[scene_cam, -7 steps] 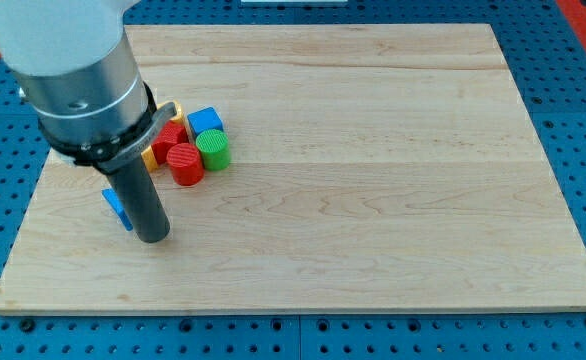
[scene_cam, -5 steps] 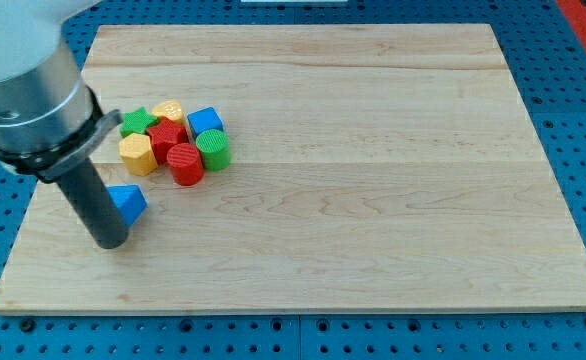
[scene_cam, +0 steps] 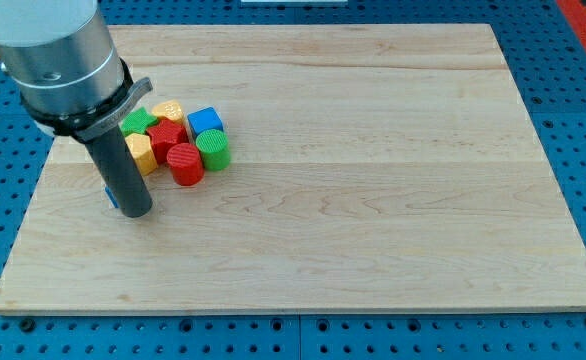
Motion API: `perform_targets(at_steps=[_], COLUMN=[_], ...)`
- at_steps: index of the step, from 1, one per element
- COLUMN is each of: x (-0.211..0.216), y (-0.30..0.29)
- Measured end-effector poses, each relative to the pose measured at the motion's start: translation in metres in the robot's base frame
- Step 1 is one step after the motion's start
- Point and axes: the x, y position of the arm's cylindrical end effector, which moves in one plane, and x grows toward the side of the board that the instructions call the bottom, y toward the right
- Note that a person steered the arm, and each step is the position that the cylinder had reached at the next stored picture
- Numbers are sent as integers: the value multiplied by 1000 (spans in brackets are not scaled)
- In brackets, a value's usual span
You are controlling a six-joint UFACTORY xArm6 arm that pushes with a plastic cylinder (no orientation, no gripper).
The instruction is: Put the blue triangle below the yellow hexagon
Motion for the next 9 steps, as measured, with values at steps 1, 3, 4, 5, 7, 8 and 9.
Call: perform_targets(at_steps=[1,3,4,5,7,8,9], x=[4,11,2,0,-5,-3,9], y=[0,-16,-22,-22,-14,-8,12])
